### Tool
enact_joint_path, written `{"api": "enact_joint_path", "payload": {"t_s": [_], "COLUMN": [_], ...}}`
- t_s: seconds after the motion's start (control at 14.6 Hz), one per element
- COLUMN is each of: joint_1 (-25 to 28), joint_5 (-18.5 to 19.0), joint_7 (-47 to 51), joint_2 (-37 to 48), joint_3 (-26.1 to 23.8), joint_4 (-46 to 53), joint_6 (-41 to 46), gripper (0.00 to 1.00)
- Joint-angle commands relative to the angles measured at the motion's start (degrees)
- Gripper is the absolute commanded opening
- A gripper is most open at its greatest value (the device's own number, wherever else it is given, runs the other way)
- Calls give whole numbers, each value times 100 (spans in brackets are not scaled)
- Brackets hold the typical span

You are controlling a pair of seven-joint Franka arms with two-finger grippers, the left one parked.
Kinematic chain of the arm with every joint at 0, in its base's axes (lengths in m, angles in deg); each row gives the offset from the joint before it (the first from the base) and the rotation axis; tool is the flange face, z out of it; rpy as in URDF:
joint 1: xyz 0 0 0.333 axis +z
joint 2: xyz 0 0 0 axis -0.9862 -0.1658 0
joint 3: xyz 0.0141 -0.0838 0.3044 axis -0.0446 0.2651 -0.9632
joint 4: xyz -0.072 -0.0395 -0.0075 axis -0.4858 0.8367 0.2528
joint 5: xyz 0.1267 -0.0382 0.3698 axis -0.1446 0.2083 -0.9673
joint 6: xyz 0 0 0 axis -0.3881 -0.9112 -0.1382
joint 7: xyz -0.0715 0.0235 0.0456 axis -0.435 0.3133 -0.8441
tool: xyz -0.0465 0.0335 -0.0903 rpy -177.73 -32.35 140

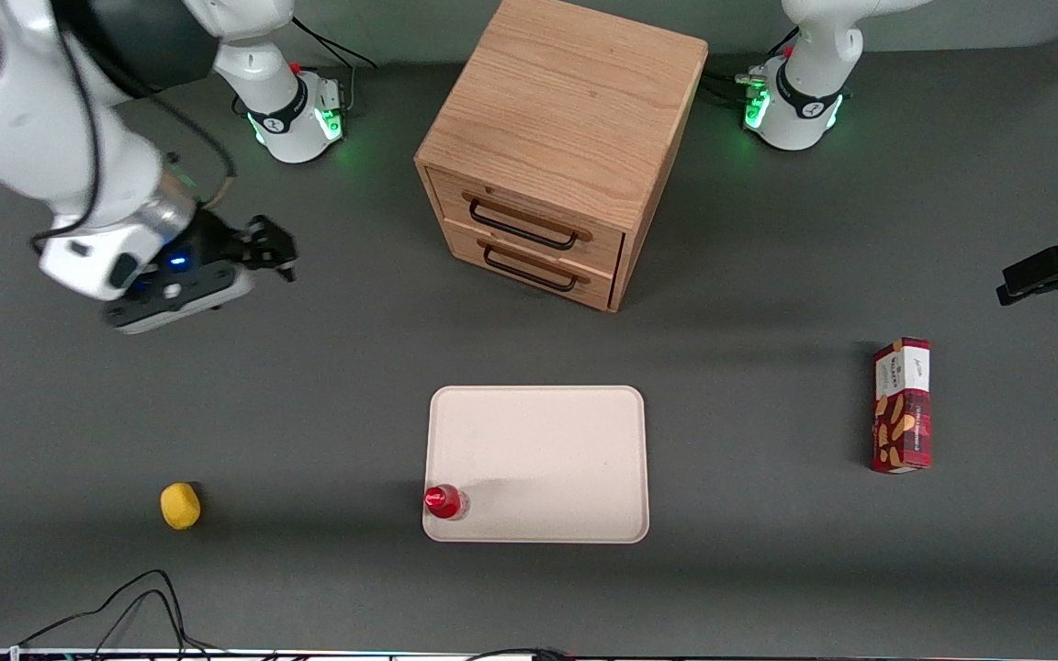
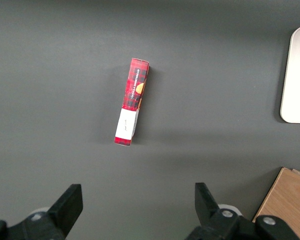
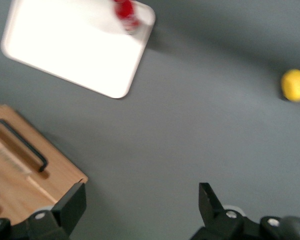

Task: Open upper drawer

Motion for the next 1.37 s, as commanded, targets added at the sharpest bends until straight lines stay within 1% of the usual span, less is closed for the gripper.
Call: {"api": "enact_joint_path", "payload": {"t_s": [0.0,0.07,0.21,0.34,0.48,0.62,0.69,0.76,0.89,0.96,1.31], "joint_1": [308,440,503,870,1056,1057,1048,1048,1031,1004,1022], "joint_5": [19,11,11,11,19,2,-7,-77,-383,-437,-429], "joint_7": [-193,-184,-193,-323,-997,-1667,-1800,-1810,-1871,-1976,-2091], "joint_2": [-340,-410,-559,-910,-1175,-1237,-1246,-1281,-1438,-1526,-1747], "joint_3": [-322,-479,-839,-911,-929,-955,-1008,-1043,-1052,-1113,-1184], "joint_4": [334,369,405,711,940,950,950,950,950,950,897], "joint_6": [-13,-22,-83,-75,-66,-66,-75,-75,-84,-84,-118], "gripper": [100,100,100,100,100,100,100,100,100,100,100]}}
